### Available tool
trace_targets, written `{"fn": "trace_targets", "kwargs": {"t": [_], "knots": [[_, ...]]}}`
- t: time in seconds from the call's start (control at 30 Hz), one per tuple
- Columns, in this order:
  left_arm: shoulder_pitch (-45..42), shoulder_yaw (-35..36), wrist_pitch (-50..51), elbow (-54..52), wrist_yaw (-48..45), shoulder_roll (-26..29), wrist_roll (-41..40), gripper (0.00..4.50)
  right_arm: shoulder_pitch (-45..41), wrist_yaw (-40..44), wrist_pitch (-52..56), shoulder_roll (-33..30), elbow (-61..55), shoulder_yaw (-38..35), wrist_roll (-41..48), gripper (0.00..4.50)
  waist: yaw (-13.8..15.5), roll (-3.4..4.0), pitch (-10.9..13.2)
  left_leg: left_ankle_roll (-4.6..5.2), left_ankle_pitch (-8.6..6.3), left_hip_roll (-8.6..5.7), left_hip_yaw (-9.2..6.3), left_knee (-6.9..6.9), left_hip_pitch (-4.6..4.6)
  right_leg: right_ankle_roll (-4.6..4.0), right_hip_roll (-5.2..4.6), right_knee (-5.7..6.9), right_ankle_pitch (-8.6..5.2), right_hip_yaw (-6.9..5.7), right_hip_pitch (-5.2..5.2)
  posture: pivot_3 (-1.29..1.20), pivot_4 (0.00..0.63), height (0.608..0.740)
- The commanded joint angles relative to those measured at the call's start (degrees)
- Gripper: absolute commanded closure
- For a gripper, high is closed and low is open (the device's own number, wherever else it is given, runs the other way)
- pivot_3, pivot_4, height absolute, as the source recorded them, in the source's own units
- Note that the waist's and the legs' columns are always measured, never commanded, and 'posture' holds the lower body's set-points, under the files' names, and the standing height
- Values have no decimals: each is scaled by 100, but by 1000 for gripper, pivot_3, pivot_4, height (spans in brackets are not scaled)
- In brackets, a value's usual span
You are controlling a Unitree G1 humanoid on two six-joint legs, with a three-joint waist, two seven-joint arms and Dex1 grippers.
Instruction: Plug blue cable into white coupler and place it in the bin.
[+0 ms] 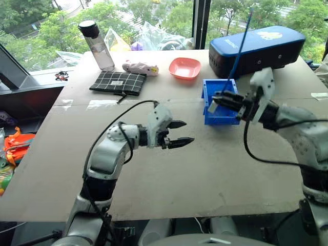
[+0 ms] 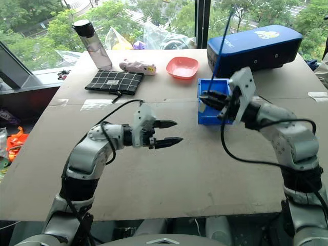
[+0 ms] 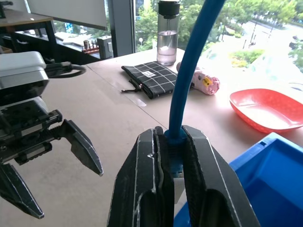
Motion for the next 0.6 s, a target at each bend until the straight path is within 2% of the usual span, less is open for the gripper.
{"fn": "trace_targets", "kwargs": {"t": [0.03, 0.13, 0.17, 0.23, 0.33, 0.43, 0.47, 0.53, 0.6], "knots": [[358, 349, 287, -1022, 522, 16, -457, 1019, -954, -118, 369, -43, 1324, 200, -435, 4500, 57, -2, -1, 0, 0, 0, 1, -3, 0, 0, 0, -5, 0, 0, 0, 0, 150, 737], [505, 400, 313, -1279, 870, -3, -588, 1019, -1534, 104, 215, 29, 2646, 556, -920, 4500, 100, -2, -2, -1, 0, 1, 9, -15, -2, -2, -3, -20, 0, -25, 2, 0, 150, 737], [531, 414, 297, -1326, 991, -38, -625, 956, -1679, 273, 97, 52, 3093, 690, -1067, 3818, 108, -3, -2, -1, 0, 2, 13, -16, -5, -2, -2, -26, 0, -24, 3, 0, 150, 737], [582, 407, 274, -1409, 1178, -70, -690, 956, -1864, 477, -194, 76, 3785, 880, -1364, 3306, 101, -2, -2, -1, 0, 1, 20, -15, -11, -3, -4, -27, 1, -17, 0, 0, 150, 737], [692, 417, 256, -1547, 1467, -118, -781, 956, -1919, 676, -339, 32, 4037, 751, -1424, 1893, 101, -2, -1, -1, 0, 1, 19, -12, -23, -4, -5, -37, 2, -20, -5, 0, 150, 737], [854, 552, 315, -1695, 1688, -105, -940, 956, -1346, 888, -364, -231, 2925, 249, -1061, 423, 78, -1, -1, -2, 1, 1, 14, 1, -72, -5, -6, -33, 4, -22, -46, 0, 150, 737], [893, 582, 325, -1721, 1752, -93, -997, 956, -1140, 931, -370, -289, 2580, 101, -962, 88, 81, -1, -1, -3, 1, 2, 6, 6, -86, -6, -7, -35, 5, -31, -52, 0, 150, 737], [1119, 901, 451, -1841, 1823, 35, -1227, 956, 122, 1253, -253, -566, 911, -691, -275, 88, 128, -8, -6, -3, 1, 2, 3, 7, -85, -6, -9, -38, 5, -35, -50, 0, 150, 737], [1340, 1168, 562, -1956, 1822, 206, -1451, 956, 1117, 1387, -201, -770, -214, -1323, 144, 88, 188, -12, -8, -2, 1, 5, -3, 5, -90, -5, -11, -49, 5, -64, -40, 0, 150, 737]]}}
